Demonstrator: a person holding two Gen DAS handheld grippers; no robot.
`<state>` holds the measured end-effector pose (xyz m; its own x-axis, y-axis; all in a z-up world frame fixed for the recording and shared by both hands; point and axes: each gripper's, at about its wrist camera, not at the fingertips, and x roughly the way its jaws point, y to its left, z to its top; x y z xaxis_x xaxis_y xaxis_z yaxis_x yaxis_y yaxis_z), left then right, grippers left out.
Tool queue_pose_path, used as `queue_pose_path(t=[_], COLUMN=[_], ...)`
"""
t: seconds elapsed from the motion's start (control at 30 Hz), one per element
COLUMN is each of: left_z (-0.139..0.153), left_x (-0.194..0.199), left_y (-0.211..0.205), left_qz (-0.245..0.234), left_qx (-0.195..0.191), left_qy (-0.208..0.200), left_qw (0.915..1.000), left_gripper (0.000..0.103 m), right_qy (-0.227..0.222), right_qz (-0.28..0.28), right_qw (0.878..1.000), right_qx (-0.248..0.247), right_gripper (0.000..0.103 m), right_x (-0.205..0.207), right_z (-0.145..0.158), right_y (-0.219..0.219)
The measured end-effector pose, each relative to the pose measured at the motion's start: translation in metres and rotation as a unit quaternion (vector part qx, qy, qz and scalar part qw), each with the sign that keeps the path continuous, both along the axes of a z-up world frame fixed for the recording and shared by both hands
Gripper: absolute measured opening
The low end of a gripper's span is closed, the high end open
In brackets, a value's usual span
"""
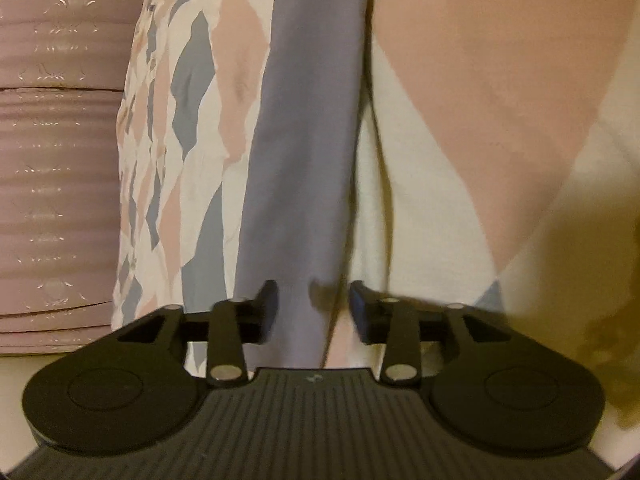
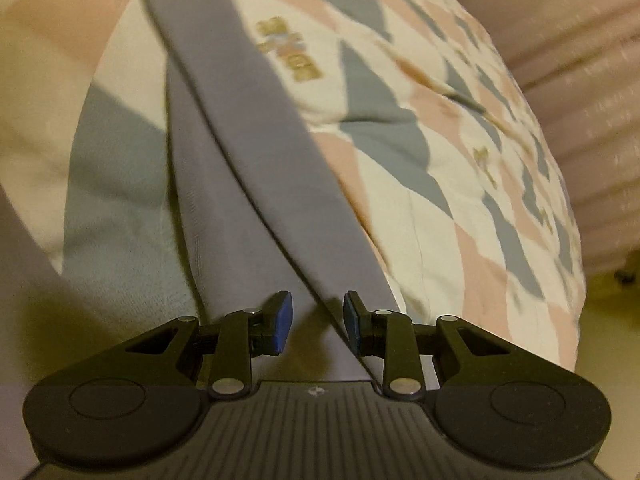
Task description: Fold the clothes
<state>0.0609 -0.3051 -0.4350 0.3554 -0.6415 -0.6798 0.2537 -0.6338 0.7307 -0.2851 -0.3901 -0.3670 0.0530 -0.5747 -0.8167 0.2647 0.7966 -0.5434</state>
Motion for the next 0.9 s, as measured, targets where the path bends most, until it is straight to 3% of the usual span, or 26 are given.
queue_pose_path(t=[0.03,0.1,0.13,0.17,0.2,0.27,0.33,0.43,0.47,0.5,0.53,0.57,0.67,0.7,0.77,0.8,0.83,0.9], left_z=[-0.001,-0.004,-0.006,-0.007,0.0,0.015,0.032,0.058,0.067,0.075,0.084,0.092,0.111,0.112,0.111,0.11,0.107,0.098], left_x=[0.002,0.006,0.008,0.01,0.012,0.016,0.028,0.047,0.054,0.06,0.066,0.073,0.096,0.108,0.131,0.142,0.153,0.176], left_y=[-0.003,-0.01,-0.013,-0.016,-0.019,-0.023,-0.052,-0.096,-0.111,-0.126,-0.14,-0.155,-0.191,-0.197,-0.195,-0.186,-0.177,-0.161], left_qz=[0.0,0.0,-0.001,-0.001,0.003,0.01,0.059,0.136,0.161,0.186,0.211,0.236,0.318,0.351,0.416,0.446,0.482,0.547], left_qx=[0.004,0.011,0.014,0.018,0.017,0.014,-0.008,-0.042,-0.054,-0.065,-0.076,-0.087,-0.106,-0.101,-0.083,-0.073,-0.064,-0.054], left_qy=[-0.001,-0.003,-0.004,-0.004,0.004,0.024,0.052,0.094,0.108,0.122,0.135,0.149,0.191,0.207,0.258,0.283,0.315,0.387], left_qw=[1.0,0.9999,0.9999,0.9998,0.9998,0.9996,0.9969,0.9853,0.9795,0.9727,0.965,0.9563,0.9227,0.9078,0.8681,0.846,0.8151,0.74], left_gripper=[0.037,0.026,0.004,0.003,0.003,0.003,0.003,0.003,0.009,0.014,0.029,0.037,0.037,0.037,0.037,0.037,0.036,0.035], right_qy=[0.007,0.018,0.021,0.02,0.016,-0.003,-0.035,-0.078,-0.09,-0.098,-0.104,-0.111,-0.16,-0.183,-0.217,-0.232,-0.245,-0.271], right_qz=[0.009,0.024,0.029,0.031,0.032,0.025,0.006,-0.037,-0.07,-0.108,-0.146,-0.183,-0.27,-0.294,-0.341,-0.366,-0.392,-0.446], right_qw=[1.0,1.0,0.999,0.999,0.999,0.999,0.999,0.996,0.994,0.989,0.984,0.977,0.949,0.938,0.913,0.899,0.884,0.847], right_qx=[-0.004,-0.01,-0.009,-0.001,0.01,0.022,0.016,-0.003,-0.002,0.001,0.002,0.003,0.018,0.027,0.048,0.06,0.072,0.101], right_gripper=[0.03,0.03,0.029,0.02,0.0,0.0,0.0,0.0,0.0,0.02,0.046,0.052,0.055,0.056,0.061,0.061,0.061,0.061], right_x=[0.003,0.007,0.009,0.011,0.012,0.013,0.011,0.011,0.013,0.016,0.018,0.02,0.013,0.007,-0.011,-0.021,-0.033,-0.056], right_z=[-0.005,-0.011,-0.014,-0.015,-0.014,-0.006,0.011,0.032,0.035,0.036,0.037,0.037,0.047,0.051,0.055,0.056,0.056,0.055], right_y=[-0.001,-0.004,-0.007,-0.011,-0.017,-0.029,-0.045,-0.076,-0.092,-0.109,-0.125,-0.141,-0.166,-0.167,-0.159,-0.153,-0.144,-0.123])
